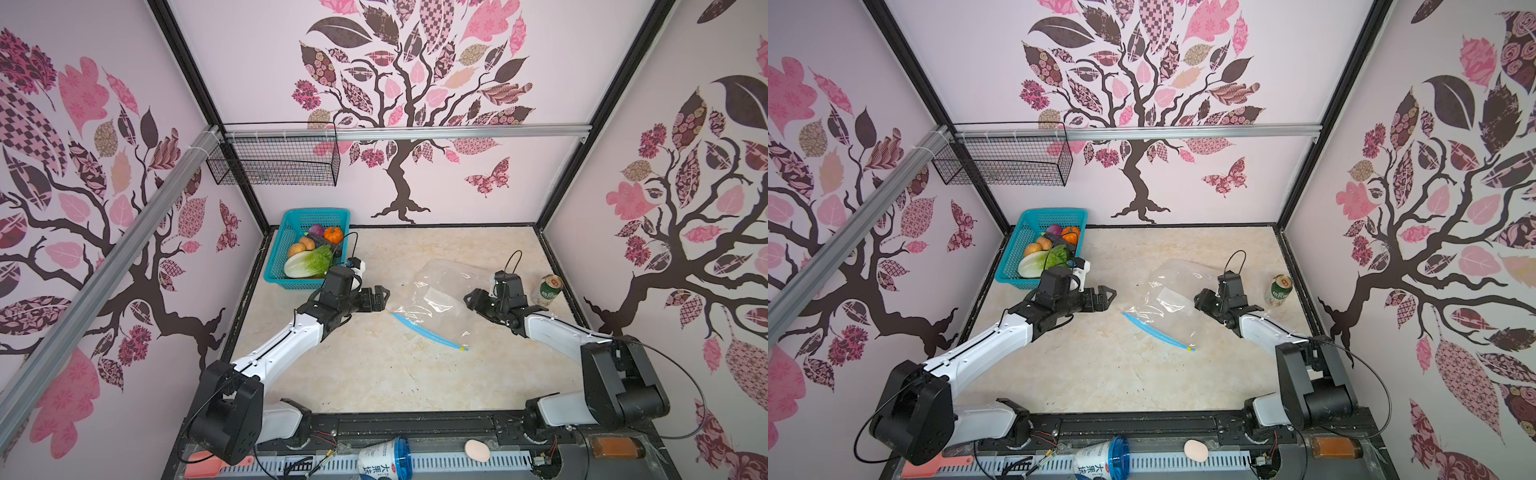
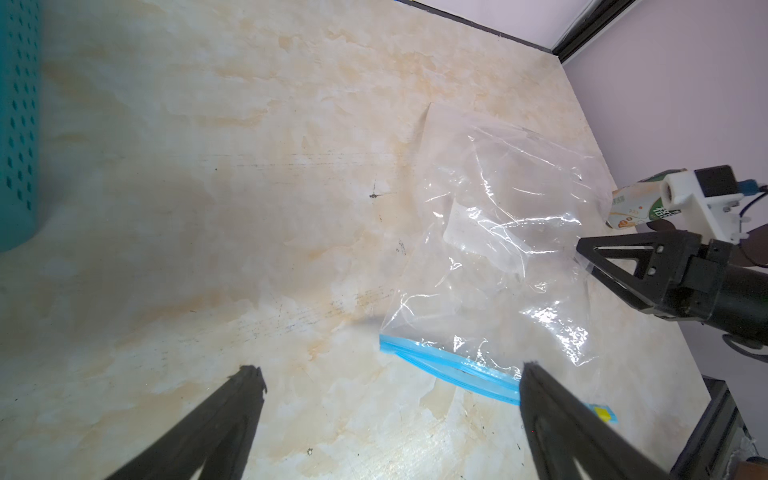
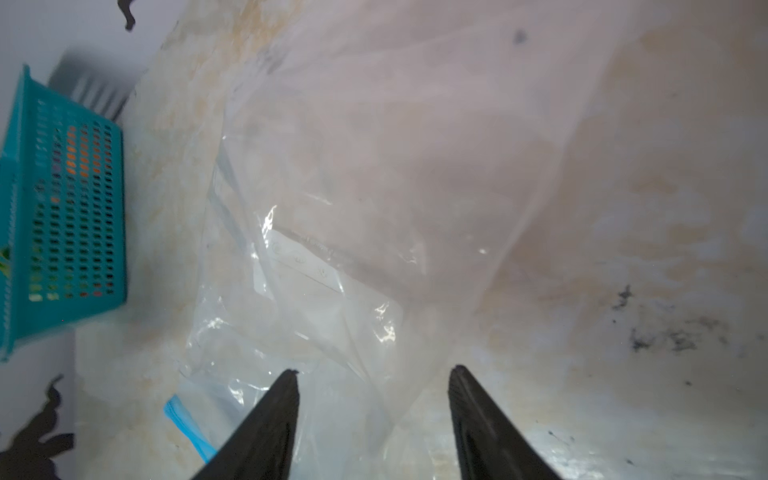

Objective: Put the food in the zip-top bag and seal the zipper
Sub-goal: 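Grasp the blue zipper edge of the bag with the right gripper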

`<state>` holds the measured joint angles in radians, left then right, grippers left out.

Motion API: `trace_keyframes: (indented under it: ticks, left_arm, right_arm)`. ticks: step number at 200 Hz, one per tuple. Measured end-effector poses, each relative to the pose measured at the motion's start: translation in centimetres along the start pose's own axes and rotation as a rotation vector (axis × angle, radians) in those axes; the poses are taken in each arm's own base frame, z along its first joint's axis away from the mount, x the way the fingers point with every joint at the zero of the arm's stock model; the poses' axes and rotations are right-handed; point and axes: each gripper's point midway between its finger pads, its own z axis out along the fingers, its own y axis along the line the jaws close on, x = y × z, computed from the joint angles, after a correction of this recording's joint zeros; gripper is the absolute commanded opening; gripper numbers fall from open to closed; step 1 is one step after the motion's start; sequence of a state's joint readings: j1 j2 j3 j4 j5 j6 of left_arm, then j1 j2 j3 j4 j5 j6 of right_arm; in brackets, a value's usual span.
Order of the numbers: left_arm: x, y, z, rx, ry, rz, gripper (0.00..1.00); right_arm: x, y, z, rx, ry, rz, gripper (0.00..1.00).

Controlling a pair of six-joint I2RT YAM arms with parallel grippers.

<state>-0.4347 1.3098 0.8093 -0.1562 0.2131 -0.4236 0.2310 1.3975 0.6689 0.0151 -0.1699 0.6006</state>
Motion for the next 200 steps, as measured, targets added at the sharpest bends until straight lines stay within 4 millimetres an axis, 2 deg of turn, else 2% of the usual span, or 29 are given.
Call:
trace_keyframes:
  ticks: [25,59,73,85,108,127,155,200]
  left_arm:
    - [0.0,0.0,0.0,-0.003,0.000,-0.005,0.99]
    - [0.0,0.1,0.0,-0.007,0.001,-0.019,0.99]
    - [0.0,0.3,0.0,-0.015,0.001,-0.024,0.99]
    - [0.0,0.5,0.0,-0.028,-0.002,-0.028,0.99]
    - [0.0,1.0,-0.1,-0.058,-0.006,-0.033,0.99]
    - [-0.1,1.4,-0.1,-0.083,-0.008,-0.037,0.99]
    - [0.0,2.2,-0.2,-0.125,-0.011,-0.049,0.99]
    - [-0.3,3.4,-0.5,-0.163,-0.021,-0.085,0.99]
  right_arm:
    - [0.3,3.3,-1.4,0.041,-0.010,-0.195,0.75]
    - [1.4,7.1,-3.4,0.069,-0.018,-0.432,0.76]
    - [2.9,8.7,-3.9,0.074,0.003,-0.550,0.77]
    - [5.0,10.7,-4.2,0.069,0.039,-0.672,0.77]
    - [8.8,13.6,-3.4,0.092,0.106,-0.865,0.77]
    - [11.7,13.7,-2.1,0.133,0.177,-0.978,0.78]
    - [15.0,11.9,-0.7,0.171,0.299,-1.080,0.78]
    - [17.1,10.7,0.5,0.170,0.392,-1.135,0.81]
